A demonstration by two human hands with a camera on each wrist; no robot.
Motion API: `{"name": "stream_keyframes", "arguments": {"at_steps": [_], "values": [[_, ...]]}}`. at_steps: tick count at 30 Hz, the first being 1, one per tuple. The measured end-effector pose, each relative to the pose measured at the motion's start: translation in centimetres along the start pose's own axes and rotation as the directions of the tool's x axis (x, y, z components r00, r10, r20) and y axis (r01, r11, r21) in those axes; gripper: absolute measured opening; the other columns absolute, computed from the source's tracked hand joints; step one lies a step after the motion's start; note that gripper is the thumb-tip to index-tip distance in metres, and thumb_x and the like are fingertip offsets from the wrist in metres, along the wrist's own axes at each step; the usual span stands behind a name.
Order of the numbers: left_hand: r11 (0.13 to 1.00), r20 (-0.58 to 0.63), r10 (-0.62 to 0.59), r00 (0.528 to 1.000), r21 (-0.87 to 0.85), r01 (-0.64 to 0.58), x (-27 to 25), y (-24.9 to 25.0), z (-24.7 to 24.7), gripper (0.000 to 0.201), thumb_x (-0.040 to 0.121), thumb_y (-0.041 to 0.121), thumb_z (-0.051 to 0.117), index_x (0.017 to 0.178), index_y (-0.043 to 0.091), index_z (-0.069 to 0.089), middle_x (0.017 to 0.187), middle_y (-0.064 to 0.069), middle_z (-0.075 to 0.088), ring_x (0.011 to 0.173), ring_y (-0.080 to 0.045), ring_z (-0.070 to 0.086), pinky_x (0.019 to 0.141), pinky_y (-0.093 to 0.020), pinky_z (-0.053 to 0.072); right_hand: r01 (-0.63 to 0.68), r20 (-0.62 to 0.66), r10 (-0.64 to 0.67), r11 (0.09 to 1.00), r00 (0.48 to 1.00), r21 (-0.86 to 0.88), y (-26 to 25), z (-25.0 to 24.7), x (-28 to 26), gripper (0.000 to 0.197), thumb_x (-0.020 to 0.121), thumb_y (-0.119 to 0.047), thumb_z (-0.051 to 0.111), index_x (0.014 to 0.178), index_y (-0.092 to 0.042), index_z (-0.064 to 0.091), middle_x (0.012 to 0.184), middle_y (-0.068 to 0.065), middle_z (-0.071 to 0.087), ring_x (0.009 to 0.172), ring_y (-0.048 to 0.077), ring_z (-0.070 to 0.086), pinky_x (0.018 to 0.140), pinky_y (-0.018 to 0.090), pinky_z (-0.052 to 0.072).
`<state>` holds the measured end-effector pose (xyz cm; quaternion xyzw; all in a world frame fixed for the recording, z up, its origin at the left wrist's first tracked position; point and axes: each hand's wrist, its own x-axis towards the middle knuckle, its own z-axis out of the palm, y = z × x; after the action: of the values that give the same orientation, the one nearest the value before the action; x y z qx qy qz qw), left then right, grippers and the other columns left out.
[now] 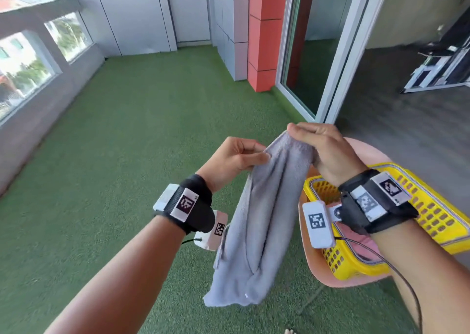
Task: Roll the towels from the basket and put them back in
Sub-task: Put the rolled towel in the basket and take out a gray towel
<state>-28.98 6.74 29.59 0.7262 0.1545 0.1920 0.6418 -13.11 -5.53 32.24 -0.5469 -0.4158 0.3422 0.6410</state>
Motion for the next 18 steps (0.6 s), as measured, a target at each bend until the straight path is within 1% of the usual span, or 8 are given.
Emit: {"name": "stream_keyframes", "arguments": {"at_steps": [3, 6, 7, 9, 11, 14, 16, 18], "values": [[0.998, -0.119, 0.066, 0.991, 0.007, -0.066, 0.4, -0.2, -0.4, 0.016, 0.085, 0.008, 0.066, 0.092, -0.005, 0.070, 0.091, -0.020, 0.068, 0.081, -0.027, 0.059, 0.080, -0.052, 0.049, 0.016, -0.055, -0.010, 0.994, 0.998, 0.105, 0.6, 0.1, 0.3, 0.021, 0.086, -0.015, 0.062, 0.066, -0.011, 0.055, 0.062, 0.000, 0.050, 0.063, 0.012, 0.047, 0.064, 0.027, 0.034], [0.992, -0.244, 0.126, 0.961, 0.012, -0.127, 1.1, 0.3, -0.9, 0.009, 0.087, 0.003, 0.062, 0.085, 0.003, 0.072, 0.078, -0.008, 0.068, 0.072, -0.017, 0.057, 0.069, -0.031, 0.045, -0.017, 0.125, 0.038, 0.986, 0.991, -0.164, 2.8, 1.4, -0.4, 0.016, 0.081, -0.026, 0.066, 0.078, -0.012, 0.059, 0.074, 0.003, 0.056, 0.074, 0.015, 0.050, 0.070, 0.033, 0.036], [0.990, -0.244, 0.144, 0.959, 0.035, -0.140, 1.2, 0.3, -1.0, 0.011, 0.088, 0.000, 0.062, 0.084, 0.005, 0.071, 0.076, -0.004, 0.068, 0.069, -0.013, 0.057, 0.067, -0.026, 0.046, -0.029, 0.193, 0.080, 0.966, 0.978, -0.255, 3.3, 1.7, -0.5, 0.021, 0.081, -0.031, 0.068, 0.084, -0.011, 0.062, 0.080, 0.003, 0.060, 0.078, 0.015, 0.053, 0.072, 0.035, 0.039], [0.983, -0.176, 0.156, 0.972, 0.127, -0.134, 1.2, -0.3, -1.1, 0.009, 0.088, 0.001, 0.063, 0.085, 0.003, 0.072, 0.076, -0.006, 0.070, 0.068, -0.011, 0.057, 0.065, -0.026, 0.046, 0.002, 0.207, 0.072, 0.942, 0.976, -0.336, 3.0, 2.0, -0.2, 0.031, 0.082, -0.036, 0.068, 0.093, -0.007, 0.068, 0.088, 0.003, 0.067, 0.082, 0.016, 0.057, 0.075, 0.037, 0.042], [0.970, -0.124, 0.145, 0.982, 0.214, -0.116, 0.8, -1.4, -1.2, 0.011, 0.086, 0.009, 0.066, 0.087, 0.001, 0.072, 0.084, -0.016, 0.072, 0.072, -0.015, 0.058, 0.070, -0.033, 0.049, 0.031, 0.106, -0.006, 0.971, 0.994, -0.238, 1.8, 1.8, 0.4, 0.023, 0.089, -0.028, 0.063, 0.091, -0.007, 0.071, 0.089, 0.008, 0.071, 0.083, 0.018, 0.062, 0.078, 0.036, 0.044], [0.980, -0.139, 0.112, 0.984, 0.178, -0.087, 0.4, -2.2, -1.7, 0.012, 0.087, 0.009, 0.066, 0.089, -0.001, 0.072, 0.090, -0.020, 0.072, 0.074, -0.019, 0.062, 0.073, -0.040, 0.053, 0.018, -0.080, -0.014, 0.999, 0.997, 0.044, 0.9, 1.2, 0.9, 0.017, 0.090, -0.016, 0.060, 0.076, -0.011, 0.067, 0.073, 0.004, 0.064, 0.073, 0.015, 0.060, 0.074, 0.031, 0.041], [0.986, -0.182, 0.140, 0.973, 0.114, -0.120, 0.3, -1.6, -1.9, 0.010, 0.088, 0.005, 0.065, 0.089, -0.001, 0.072, 0.084, -0.012, 0.072, 0.072, -0.014, 0.062, 0.068, -0.029, 0.051, -0.037, -0.019, 0.037, 0.999, 0.999, 0.011, 1.8, 1.6, 0.6, 0.012, 0.087, -0.018, 0.062, 0.078, -0.010, 0.064, 0.072, 0.004, 0.062, 0.072, 0.015, 0.058, 0.071, 0.032, 0.040], [0.983, -0.212, 0.180, 0.961, 0.080, -0.166, 0.7, -0.7, -2.1, 0.008, 0.087, 0.003, 0.065, 0.089, 0.001, 0.073, 0.082, -0.007, 0.071, 0.071, -0.014, 0.060, 0.068, -0.026, 0.048, -0.083, 0.144, 0.112, 0.978, 0.983, -0.193, 2.9, 2.1, 0.0, 0.022, 0.082, -0.029, 0.069, 0.084, -0.008, 0.064, 0.078, 0.005, 0.062, 0.076, 0.015, 0.056, 0.072, 0.034, 0.040]]}}
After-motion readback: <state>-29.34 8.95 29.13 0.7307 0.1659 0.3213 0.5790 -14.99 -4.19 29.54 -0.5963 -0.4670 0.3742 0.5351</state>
